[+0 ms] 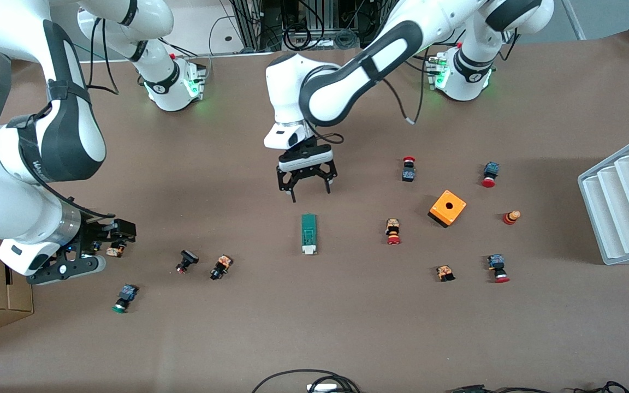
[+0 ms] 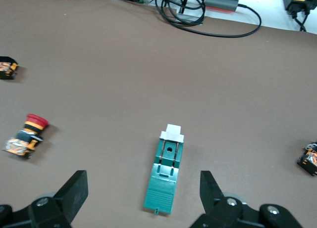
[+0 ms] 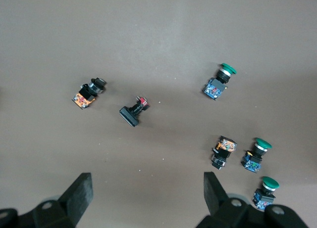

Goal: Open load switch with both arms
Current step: 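Lower the left gripper over the green switch and grasp its body, then hold the switch with the left gripper while the right gripper reaches over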

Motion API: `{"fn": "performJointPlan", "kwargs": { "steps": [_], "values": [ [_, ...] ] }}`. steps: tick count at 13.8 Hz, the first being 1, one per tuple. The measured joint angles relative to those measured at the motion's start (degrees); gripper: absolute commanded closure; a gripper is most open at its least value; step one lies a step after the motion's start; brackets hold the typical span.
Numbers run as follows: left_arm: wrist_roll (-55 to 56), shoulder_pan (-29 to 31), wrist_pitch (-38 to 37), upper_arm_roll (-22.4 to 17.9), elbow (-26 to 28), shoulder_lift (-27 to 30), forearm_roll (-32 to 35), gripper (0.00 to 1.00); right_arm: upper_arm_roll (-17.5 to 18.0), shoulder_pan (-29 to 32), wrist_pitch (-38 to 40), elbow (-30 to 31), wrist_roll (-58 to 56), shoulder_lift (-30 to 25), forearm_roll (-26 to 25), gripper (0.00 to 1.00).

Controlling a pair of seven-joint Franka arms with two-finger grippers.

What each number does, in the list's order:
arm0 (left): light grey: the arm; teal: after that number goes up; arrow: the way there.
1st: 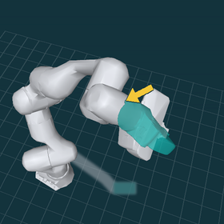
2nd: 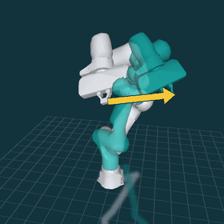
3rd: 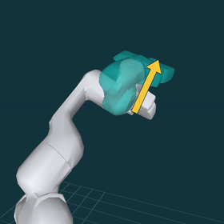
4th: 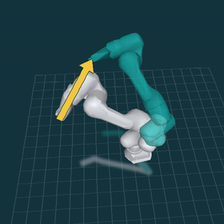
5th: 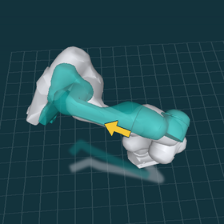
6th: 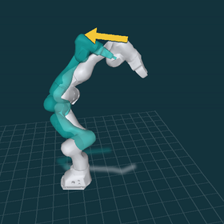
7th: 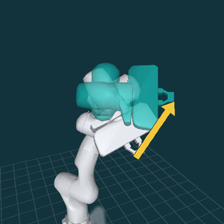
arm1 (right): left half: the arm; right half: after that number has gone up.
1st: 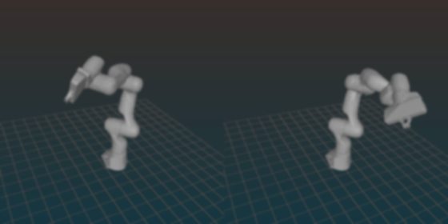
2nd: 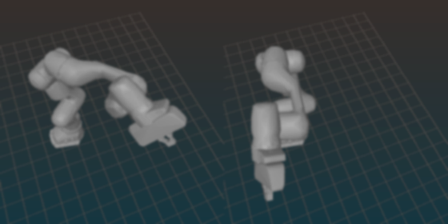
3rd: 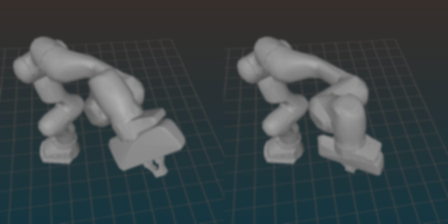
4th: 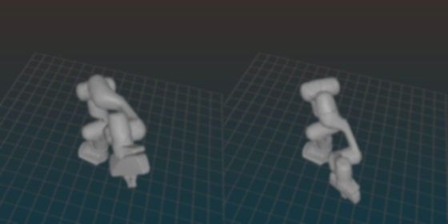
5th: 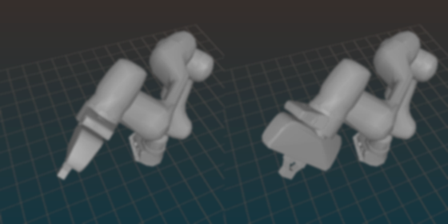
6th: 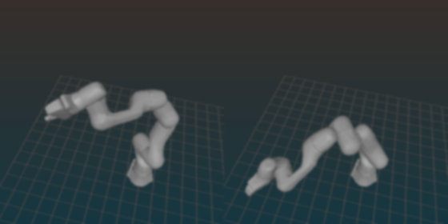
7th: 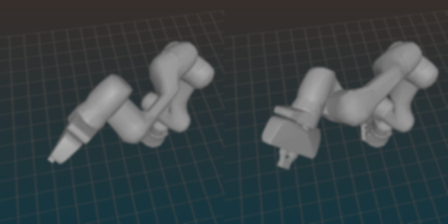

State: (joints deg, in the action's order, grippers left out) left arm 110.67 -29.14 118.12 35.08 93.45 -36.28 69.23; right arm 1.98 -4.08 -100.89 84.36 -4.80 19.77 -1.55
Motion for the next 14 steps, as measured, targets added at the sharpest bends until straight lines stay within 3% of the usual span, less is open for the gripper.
{"fn": "performJointPlan", "kwargs": {
  "steps": [9,11,14],
  "values": [
    [14.24,-1.41,0.00,-0.51,-0.29,-13.08,28.20,0.01,0.24,-0.62,-0.43,0.00,0.00,1.70,1.14,0.00],
    [18.09,-1.58,-0.15,-0.60,-0.37,-15.91,33.94,0.08,0.28,-0.69,-0.93,0.00,-0.02,2.16,2.27,0.00],
    [19.88,-2.05,-0.92,-1.58,-0.72,-18.39,37.73,0.09,0.40,-1.73,-3.23,0.00,-0.08,2.97,2.65,0.00]
  ]
}}
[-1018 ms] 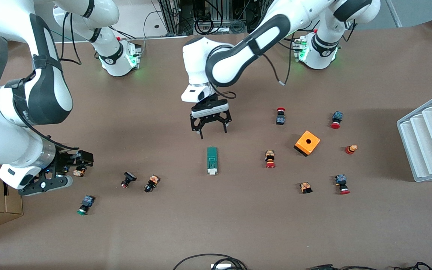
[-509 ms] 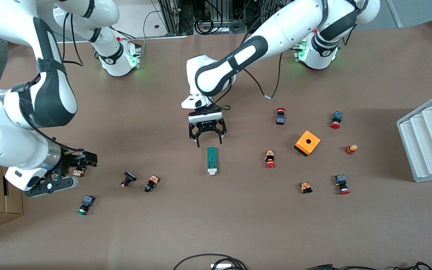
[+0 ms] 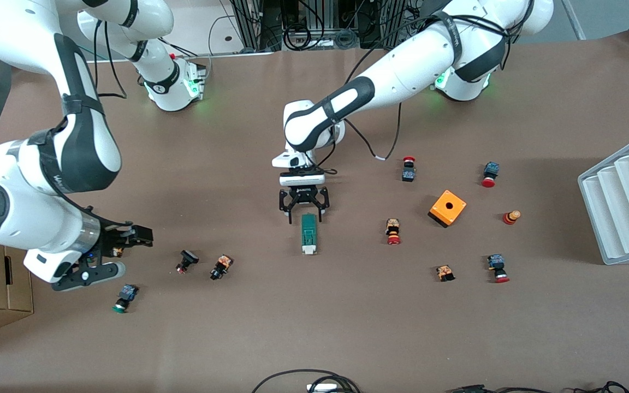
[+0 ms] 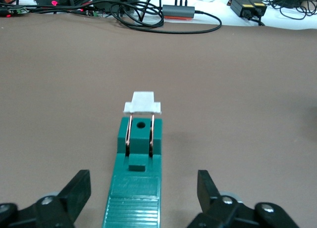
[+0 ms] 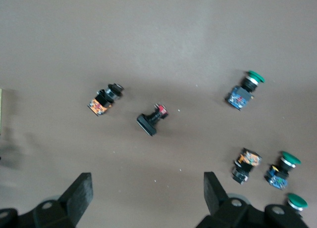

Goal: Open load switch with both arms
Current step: 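Hold the switch with the left gripper while the right gripper reaches over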

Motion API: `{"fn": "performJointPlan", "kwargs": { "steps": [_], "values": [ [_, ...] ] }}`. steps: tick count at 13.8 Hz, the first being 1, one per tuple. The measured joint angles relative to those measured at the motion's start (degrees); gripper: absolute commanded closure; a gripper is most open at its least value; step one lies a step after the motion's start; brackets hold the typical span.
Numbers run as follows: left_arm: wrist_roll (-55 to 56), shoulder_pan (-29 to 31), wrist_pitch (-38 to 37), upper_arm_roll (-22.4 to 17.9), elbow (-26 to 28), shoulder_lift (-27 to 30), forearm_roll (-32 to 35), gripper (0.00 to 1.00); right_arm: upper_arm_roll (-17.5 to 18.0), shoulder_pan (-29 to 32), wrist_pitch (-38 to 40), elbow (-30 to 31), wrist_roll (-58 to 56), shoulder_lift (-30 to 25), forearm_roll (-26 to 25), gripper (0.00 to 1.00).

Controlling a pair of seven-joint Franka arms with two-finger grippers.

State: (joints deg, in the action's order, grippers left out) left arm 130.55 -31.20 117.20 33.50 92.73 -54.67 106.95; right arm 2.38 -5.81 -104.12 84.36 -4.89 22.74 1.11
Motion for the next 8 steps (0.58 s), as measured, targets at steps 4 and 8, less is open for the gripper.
{"fn": "performJointPlan", "kwargs": {
  "steps": [4,8],
  "values": [
    [3.69,-6.24,-0.93,-6.77,-1.77,-1.70,0.15,0.18,0.14,-3.31,-2.70,0.00,0.06,0.94,0.02,0.00],
    [5.83,-9.08,-1.20,-9.73,-2.73,-2.18,0.22,0.32,0.13,-8.74,-4.91,0.00,0.12,1.88,0.01,0.00]
  ]
}}
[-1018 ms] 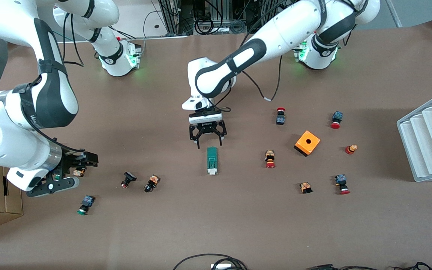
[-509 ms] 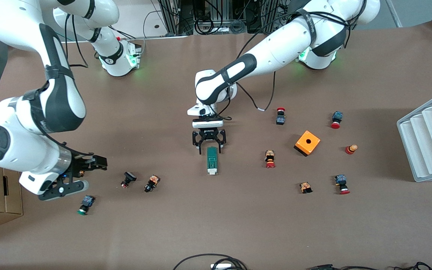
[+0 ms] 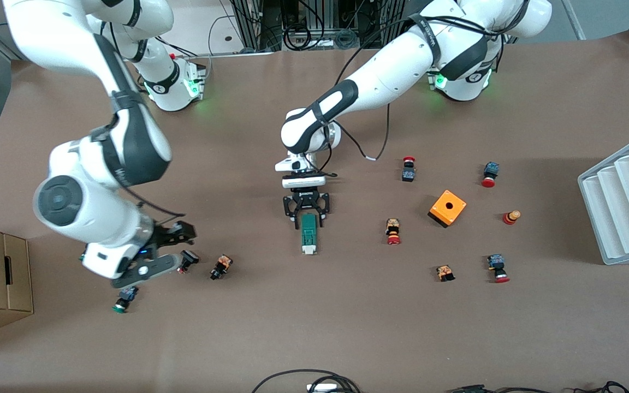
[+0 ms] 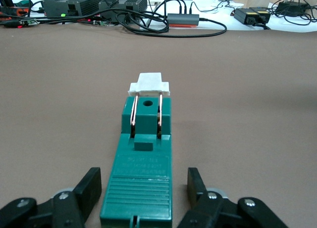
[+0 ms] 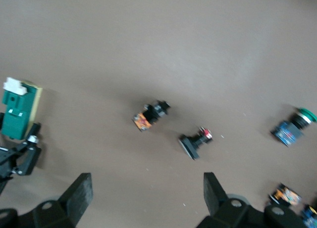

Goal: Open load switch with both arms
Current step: 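Hold the switch with the left gripper while the right gripper reaches over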

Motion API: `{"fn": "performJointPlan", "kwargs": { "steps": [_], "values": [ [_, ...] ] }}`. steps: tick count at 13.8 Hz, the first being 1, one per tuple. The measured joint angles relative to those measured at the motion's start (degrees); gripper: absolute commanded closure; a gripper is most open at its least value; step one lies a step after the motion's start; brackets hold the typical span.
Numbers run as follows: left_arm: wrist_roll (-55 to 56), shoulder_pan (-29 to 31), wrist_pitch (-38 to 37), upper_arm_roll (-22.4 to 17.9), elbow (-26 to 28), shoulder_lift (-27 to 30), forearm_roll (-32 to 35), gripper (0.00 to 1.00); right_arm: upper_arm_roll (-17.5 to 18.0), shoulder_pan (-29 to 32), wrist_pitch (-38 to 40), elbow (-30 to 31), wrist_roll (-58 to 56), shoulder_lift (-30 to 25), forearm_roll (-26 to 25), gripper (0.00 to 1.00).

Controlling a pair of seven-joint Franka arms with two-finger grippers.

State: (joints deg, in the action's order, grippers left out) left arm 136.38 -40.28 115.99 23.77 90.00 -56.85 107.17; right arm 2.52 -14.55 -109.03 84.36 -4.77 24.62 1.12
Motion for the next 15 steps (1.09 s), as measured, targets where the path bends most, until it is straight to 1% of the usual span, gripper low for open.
{"fn": "performJointPlan", "kwargs": {
  "steps": [1,4,9,11,15],
  "values": [
    [0.01,0.00,0.00,-0.01,-0.16,0.00,0.00,0.35,0.01,-0.87,-0.91,0.00,-0.26,0.31,0.00,0.00],
    [0.03,0.00,0.00,-0.15,-0.47,0.00,0.01,0.38,0.00,-2.48,-3.17,0.00,-4.80,1.45,-0.02,0.00],
    [0.04,-0.28,-0.05,-0.67,-0.48,-0.36,0.22,0.38,0.03,-3.90,-7.42,0.01,-23.52,4.69,-0.01,0.00],
    [0.44,-1.01,-0.25,-1.38,-0.49,-0.37,0.40,0.38,0.03,-5.42,-10.03,0.01,-26.01,6.03,-0.01,0.00],
    [1.09,-1.50,-0.62,-1.74,-0.55,-0.46,0.46,0.42,-0.07,-9.53,-19.58,0.02,-26.76,8.97,-0.02,0.00]
  ]
}}
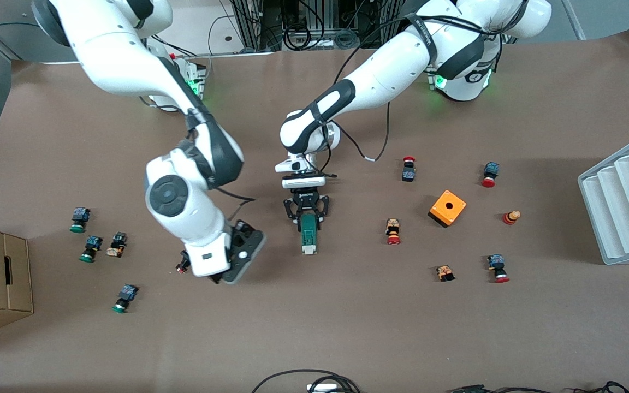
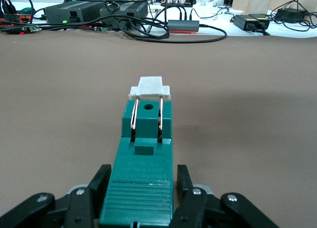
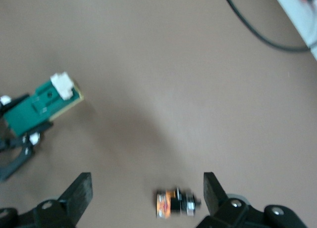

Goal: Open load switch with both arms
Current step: 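Hold the switch with the left gripper while the right gripper reaches over, then lower the right gripper onto the white lever of the switch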

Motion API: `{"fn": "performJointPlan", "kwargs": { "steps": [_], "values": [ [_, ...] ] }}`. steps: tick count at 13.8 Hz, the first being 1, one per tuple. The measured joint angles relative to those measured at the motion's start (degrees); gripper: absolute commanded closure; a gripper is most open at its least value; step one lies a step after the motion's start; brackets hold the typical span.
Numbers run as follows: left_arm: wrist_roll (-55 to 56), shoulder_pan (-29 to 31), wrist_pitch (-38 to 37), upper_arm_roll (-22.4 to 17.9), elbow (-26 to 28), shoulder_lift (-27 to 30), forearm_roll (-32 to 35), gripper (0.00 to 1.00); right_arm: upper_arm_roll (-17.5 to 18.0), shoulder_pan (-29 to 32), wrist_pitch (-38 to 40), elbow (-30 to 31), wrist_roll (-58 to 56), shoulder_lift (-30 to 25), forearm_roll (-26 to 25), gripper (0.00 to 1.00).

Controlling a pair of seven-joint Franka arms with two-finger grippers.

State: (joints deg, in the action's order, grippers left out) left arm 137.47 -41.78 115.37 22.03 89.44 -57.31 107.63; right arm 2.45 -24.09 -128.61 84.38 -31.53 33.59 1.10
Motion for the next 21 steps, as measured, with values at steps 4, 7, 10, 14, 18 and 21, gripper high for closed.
{"fn": "performJointPlan", "kwargs": {
  "steps": [4,7,10,14,18,21],
  "values": [
    [0.45,-0.22,-0.58,0.00,-0.10,-0.23,0.38,0.42,-0.37,-1.67,-3.16,-1.11,-3.03,3.29,-0.01,0.00],
    [3.06,-0.90,-3.23,0.00,-0.12,-1.12,2.50,0.42,-0.62,-2.68,-5.01,-2.49,-4.26,5.32,-0.01,0.00],
    [4.54,-1.60,-5.35,-0.15,-0.37,-1.93,3.82,0.42,-5.89,-8.58,-7.87,-2.79,-4.33,6.53,-0.01,0.01],
    [4.60,-1.64,-5.53,-0.16,-0.39,-2.11,4.35,0.42,-9.05,-14.17,-7.93,-3.19,-4.26,7.80,-0.01,0.01],
    [4.60,-1.88,-6.33,-0.22,-0.40,-2.46,5.16,0.42,-9.25,-15.88,-7.95,-3.29,-4.67,9.55,-0.01,0.02],
    [4.89,-2.10,-7.24,-0.24,-0.40,-2.83,6.05,0.42,-9.28,-16.54,-7.99,-3.34,-4.67,10.22,-0.01,0.02]
  ]
}}
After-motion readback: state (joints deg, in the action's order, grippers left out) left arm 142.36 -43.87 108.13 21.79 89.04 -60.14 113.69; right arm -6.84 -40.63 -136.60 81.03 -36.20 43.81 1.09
